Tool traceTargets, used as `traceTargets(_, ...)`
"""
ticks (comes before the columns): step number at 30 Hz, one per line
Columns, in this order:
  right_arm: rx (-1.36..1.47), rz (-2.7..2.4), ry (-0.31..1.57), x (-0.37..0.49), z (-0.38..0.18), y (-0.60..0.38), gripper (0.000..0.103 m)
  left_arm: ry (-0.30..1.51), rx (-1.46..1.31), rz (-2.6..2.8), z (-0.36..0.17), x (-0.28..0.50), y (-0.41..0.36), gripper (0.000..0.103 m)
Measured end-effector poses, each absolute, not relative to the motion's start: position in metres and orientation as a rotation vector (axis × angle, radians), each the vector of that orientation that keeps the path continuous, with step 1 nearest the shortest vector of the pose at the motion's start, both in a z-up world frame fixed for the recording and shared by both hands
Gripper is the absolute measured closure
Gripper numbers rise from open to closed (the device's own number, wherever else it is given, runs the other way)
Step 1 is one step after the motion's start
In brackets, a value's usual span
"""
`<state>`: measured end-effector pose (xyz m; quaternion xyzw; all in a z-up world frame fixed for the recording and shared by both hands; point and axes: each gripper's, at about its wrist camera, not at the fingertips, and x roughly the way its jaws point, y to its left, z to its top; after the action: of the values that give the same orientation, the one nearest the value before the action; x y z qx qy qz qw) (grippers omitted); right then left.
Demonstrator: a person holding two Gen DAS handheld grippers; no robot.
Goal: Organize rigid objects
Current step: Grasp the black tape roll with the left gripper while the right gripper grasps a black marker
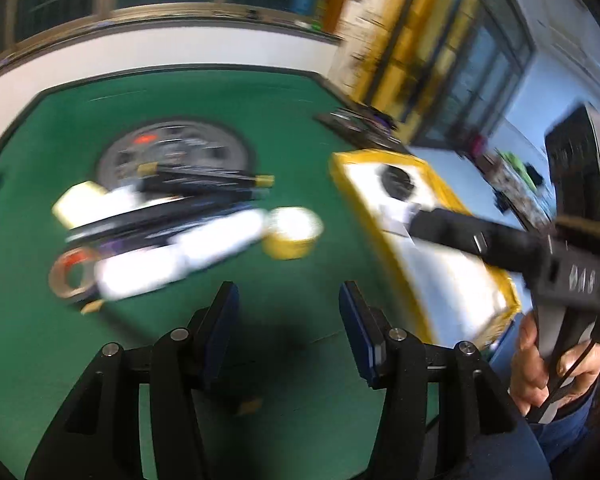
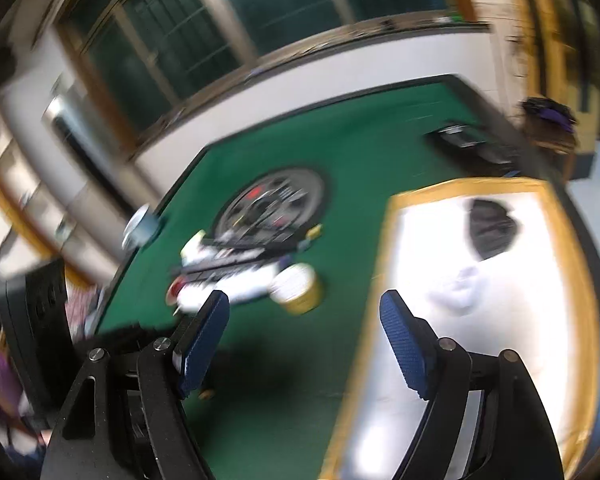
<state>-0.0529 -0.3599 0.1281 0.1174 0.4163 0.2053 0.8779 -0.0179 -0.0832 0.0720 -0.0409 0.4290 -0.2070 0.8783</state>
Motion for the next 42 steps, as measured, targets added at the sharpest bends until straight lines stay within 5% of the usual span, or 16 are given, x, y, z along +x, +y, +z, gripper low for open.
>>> traceTargets(9,-0.050,0.685,0.995,-0.062,0.078,-0.228,0.030,0.941,-0.151,-0.225,0.042,-0.008,0.043,0.050)
traceTargets(16,-0.271,0.720,1.006,-0.063,0.045,-0.154,0.034,0.941,-0.162,-0.196,0.028,-0.009,0.063,0.050)
traceTargets(18,-0.300,0.719,1.019,-0.061,0.037,-0.146,0.064,0.943,-0.151,-0.199,0.029,-0.011,0.065,0.050)
traceTargets(21,-0.307,0.714,1.037,-0.058,0.031,-0.145,0.089,0.953,-0.145,-0.207,0.029,-0.009,0.068,0.050)
traceTargets(42,-0.031,0.847,1.030,-0.056,0.030,-0.212,0.090,1.035,0.092,-0.265,0.001,0.058,0.017,0.043)
